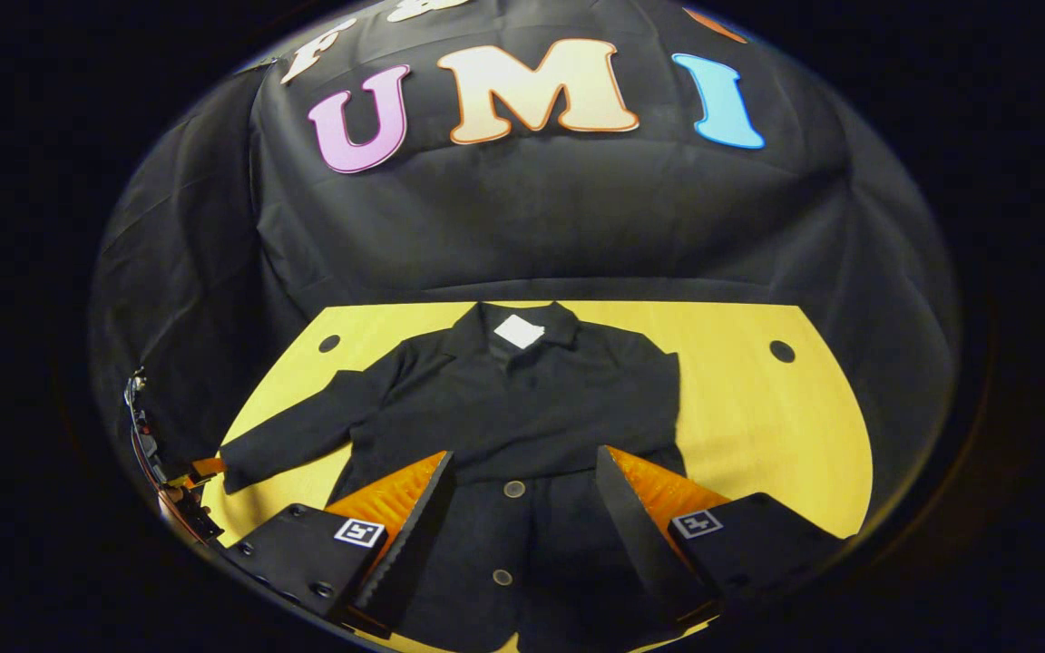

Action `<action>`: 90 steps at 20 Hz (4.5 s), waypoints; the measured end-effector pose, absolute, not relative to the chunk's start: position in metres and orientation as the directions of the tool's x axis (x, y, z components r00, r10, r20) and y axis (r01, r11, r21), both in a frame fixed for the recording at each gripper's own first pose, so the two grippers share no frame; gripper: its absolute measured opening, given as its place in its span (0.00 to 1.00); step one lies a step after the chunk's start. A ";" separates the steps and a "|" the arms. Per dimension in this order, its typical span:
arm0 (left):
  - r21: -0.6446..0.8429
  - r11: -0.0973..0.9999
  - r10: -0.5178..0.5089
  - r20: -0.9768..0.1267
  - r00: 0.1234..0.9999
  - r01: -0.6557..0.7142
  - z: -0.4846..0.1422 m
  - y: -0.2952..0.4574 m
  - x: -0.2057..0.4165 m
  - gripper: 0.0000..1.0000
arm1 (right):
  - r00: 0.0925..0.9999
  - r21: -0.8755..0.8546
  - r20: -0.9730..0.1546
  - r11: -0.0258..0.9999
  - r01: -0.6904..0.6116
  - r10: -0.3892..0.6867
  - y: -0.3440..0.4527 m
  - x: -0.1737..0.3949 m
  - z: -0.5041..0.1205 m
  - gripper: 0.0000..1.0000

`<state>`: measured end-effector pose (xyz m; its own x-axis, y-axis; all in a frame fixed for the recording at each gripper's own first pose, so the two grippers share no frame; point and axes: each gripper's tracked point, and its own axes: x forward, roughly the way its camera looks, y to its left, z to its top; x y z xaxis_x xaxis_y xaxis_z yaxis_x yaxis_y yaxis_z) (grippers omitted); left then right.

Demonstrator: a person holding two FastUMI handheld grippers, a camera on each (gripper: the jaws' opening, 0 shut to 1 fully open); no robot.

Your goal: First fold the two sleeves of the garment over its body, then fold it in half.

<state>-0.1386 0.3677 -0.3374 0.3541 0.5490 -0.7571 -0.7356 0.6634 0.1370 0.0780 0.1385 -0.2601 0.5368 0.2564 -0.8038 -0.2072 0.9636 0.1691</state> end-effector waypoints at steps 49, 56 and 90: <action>-0.370 0.929 -0.277 -0.676 0.683 0.010 -0.273 -0.165 0.125 0.00 | 0.571 0.112 -0.821 0.979 0.171 -0.006 -0.117 -0.012 -0.266 0.98; -0.284 0.957 -0.236 -0.661 0.713 0.054 -0.261 -0.164 0.117 0.96 | 0.555 0.136 -0.831 0.978 0.160 0.025 -0.120 -0.024 -0.278 0.99; 0.093 0.988 0.128 -0.939 0.320 -0.122 -0.340 0.082 -0.254 0.97 | 0.189 0.083 -0.980 0.991 0.101 0.063 -0.061 -0.157 -0.404 0.97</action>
<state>-0.2538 0.0817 -0.3396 0.3200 0.1280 -0.9387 -0.1222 0.9881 0.0931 -0.1572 -0.0606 -0.4037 0.1894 0.0627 -0.9799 0.1012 0.9914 0.0830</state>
